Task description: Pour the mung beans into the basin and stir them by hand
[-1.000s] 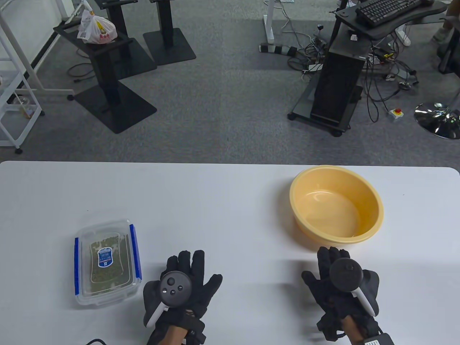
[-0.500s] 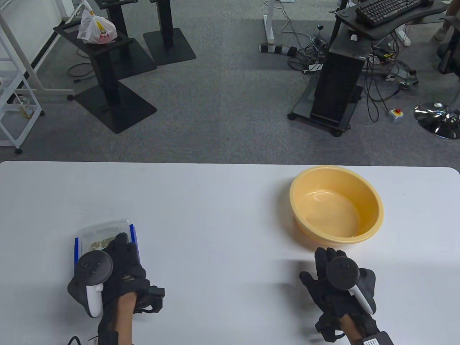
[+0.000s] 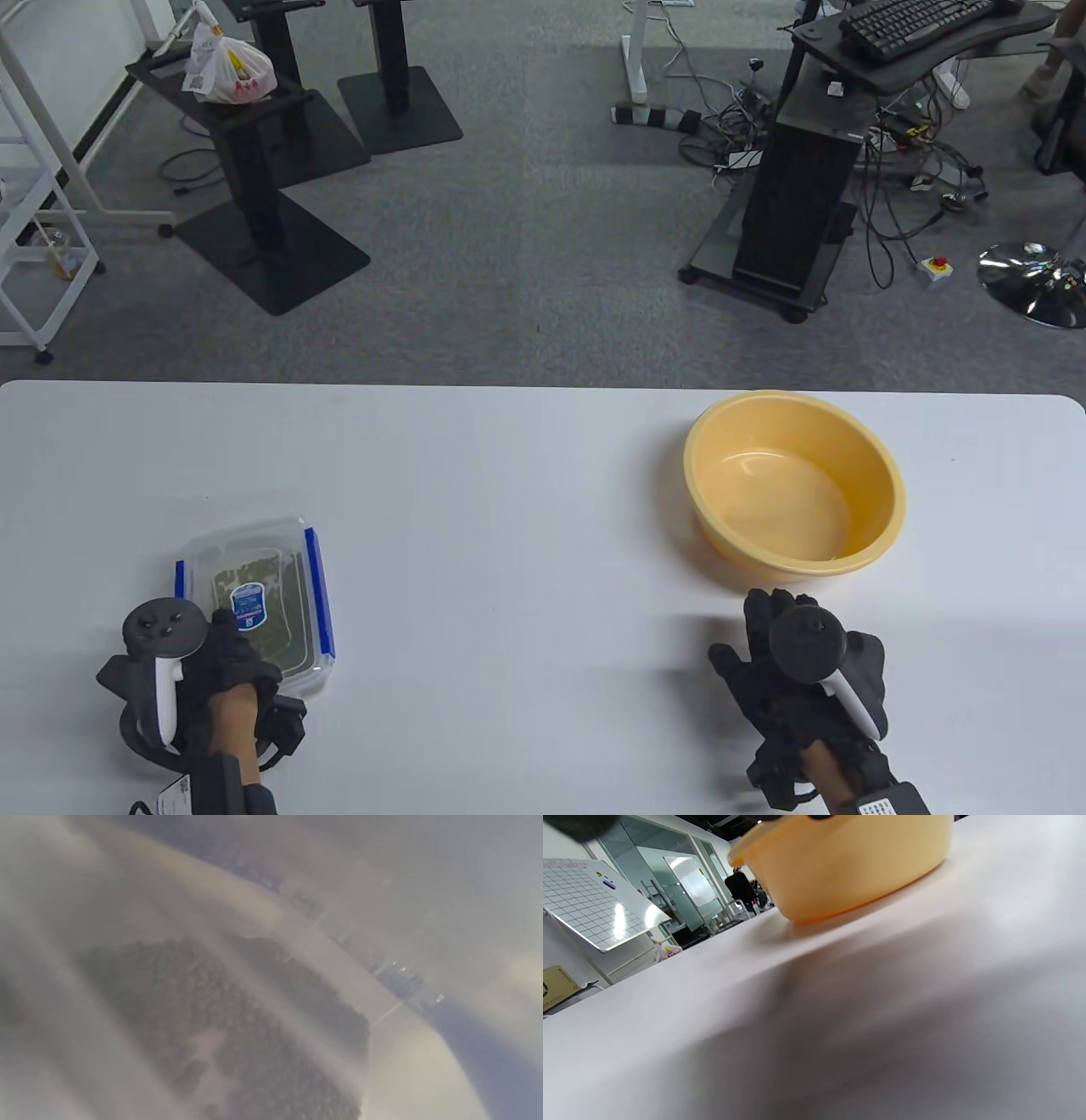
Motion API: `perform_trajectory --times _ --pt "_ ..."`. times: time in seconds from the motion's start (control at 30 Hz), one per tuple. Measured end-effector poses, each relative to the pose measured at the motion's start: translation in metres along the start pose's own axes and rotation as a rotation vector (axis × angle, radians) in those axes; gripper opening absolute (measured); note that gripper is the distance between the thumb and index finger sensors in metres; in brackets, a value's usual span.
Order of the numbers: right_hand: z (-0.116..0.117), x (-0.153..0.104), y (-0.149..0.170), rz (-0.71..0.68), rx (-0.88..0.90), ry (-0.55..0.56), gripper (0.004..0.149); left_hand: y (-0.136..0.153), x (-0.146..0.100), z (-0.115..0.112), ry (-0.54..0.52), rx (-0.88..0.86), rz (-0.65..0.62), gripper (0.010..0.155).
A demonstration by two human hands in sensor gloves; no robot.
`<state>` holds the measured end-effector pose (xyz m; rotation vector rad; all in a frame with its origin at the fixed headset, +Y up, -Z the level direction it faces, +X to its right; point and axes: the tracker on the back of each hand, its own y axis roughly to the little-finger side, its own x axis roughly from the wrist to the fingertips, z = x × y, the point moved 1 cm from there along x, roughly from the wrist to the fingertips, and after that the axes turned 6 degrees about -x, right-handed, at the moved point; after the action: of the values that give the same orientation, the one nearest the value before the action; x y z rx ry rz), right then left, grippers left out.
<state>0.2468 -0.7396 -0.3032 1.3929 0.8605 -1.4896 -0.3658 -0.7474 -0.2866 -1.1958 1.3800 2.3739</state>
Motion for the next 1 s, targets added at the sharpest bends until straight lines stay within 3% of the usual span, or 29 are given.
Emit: perform_trajectory --times 0.1,0.3,0.47,0.67,0.8,1.0 --pt "0.000 0.001 0.000 0.003 -0.005 -0.007 0.089 0.002 0.001 0.006 0.023 0.008 0.041 0.085" --pt "0.002 0.001 -0.001 0.002 -0.006 -0.016 0.089 0.015 -0.002 0.000 0.046 -0.229 0.017 0.091" --pt "0.004 0.003 -0.002 0.002 -0.012 -0.033 0.089 -0.003 -0.020 -0.020 0.118 -0.480 -0.026 0.075" --pt "0.005 0.003 -0.003 -0.004 -0.005 -0.047 0.089 -0.057 -0.072 -0.049 0.232 -0.422 -0.253 0.072" --pt "0.007 0.003 -0.003 -0.004 -0.010 -0.057 0.088 -0.087 -0.111 -0.071 0.402 -0.517 -0.339 0.072" --pt "0.011 0.005 -0.003 0.000 -0.014 -0.084 0.088 -0.092 -0.134 -0.116 0.589 -0.623 -0.370 0.072"
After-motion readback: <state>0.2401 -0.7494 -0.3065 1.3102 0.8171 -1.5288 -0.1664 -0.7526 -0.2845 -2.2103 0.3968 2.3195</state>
